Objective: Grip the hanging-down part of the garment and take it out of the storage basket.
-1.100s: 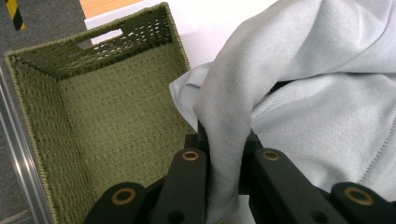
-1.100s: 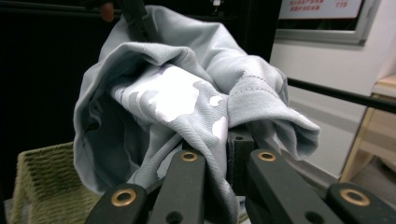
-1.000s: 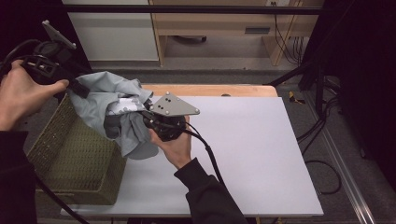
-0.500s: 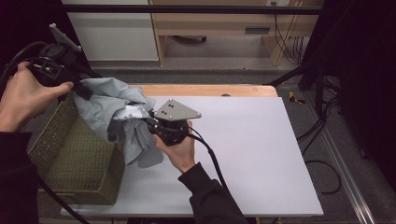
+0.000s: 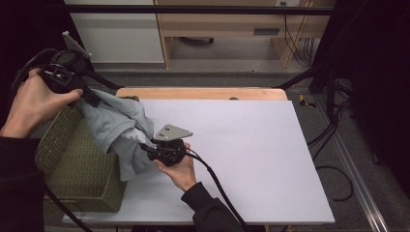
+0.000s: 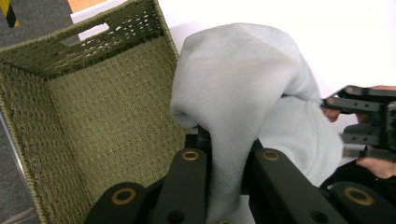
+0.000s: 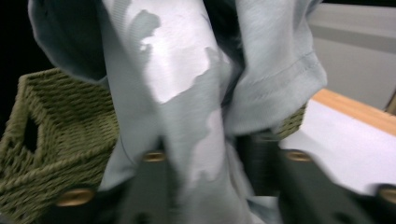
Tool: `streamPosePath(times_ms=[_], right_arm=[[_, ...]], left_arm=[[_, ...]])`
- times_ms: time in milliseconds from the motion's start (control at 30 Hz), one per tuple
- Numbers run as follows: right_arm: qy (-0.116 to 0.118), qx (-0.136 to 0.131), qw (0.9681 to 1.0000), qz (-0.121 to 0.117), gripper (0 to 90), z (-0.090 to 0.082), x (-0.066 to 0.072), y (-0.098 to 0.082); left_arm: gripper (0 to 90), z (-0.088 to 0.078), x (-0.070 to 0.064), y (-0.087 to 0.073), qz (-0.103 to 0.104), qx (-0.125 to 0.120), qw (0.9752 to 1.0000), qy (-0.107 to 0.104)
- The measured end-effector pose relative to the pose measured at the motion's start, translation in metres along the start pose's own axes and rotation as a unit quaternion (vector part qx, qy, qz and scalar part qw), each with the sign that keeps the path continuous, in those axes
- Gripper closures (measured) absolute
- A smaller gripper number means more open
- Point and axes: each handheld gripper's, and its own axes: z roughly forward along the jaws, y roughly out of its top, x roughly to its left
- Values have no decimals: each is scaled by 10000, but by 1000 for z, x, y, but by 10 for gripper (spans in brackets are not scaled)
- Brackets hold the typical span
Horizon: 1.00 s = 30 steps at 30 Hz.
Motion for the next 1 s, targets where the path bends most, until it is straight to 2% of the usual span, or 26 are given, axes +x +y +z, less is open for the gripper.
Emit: streamPosePath(times_ms=[33, 100, 133, 167, 200, 267, 333, 367, 567, 700, 767, 800, 1000], right_arm=[[0, 0, 10000, 0, 591, 0, 0, 0], [37, 17, 10000, -60, 483, -1, 4, 0], [82, 28, 9999, -91, 420, -3, 5, 0], [99, 17, 9999, -122, 304, -10, 8, 1], [99, 17, 9999, -122, 304, -10, 8, 1], [147, -80, 9998, -70, 249, -19, 9, 1], [111, -263, 9996, 35, 186, -36, 7, 0], [111, -263, 9996, 35, 186, -36, 7, 0], [-246, -552, 9981, 103, 135, -75, -9, -2], [-597, -695, 9956, 186, 105, -100, -24, -8], [-664, -731, 9948, 247, 93, -109, -30, -11], [-799, -761, 9936, 251, 81, -119, -35, -16], [-994, -796, 9913, 321, 65, -138, -45, -30]], left_arm=[[856, 0, 0, 0, -3, 3, 10000, 0], [856, 0, 0, 0, -8, 13, 10000, -5], [856, 1, 1, 0, -7, 13, 10000, -6], [856, 1, 1, 0, -13, 17, 10000, -3], [856, 1, 1, 0, -8, 24, 10000, -1], [856, 1, 1, 0, -17, 30, 10000, 4], [856, 2, 0, 1, -15, 35, 10000, 13], [856, 2, 0, 1, -13, 50, 10000, 2], [855, 4, -1, 3, -1, 66, 10000, 5], [855, 4, -2, 3, 8, 65, 10000, -13], [855, 4, -2, 3, 11, 62, 10000, -7], [855, 4, -2, 3, 17, 60, 10000, -9], [855, 6, 0, 2, -15, 64, 10000, -18]])
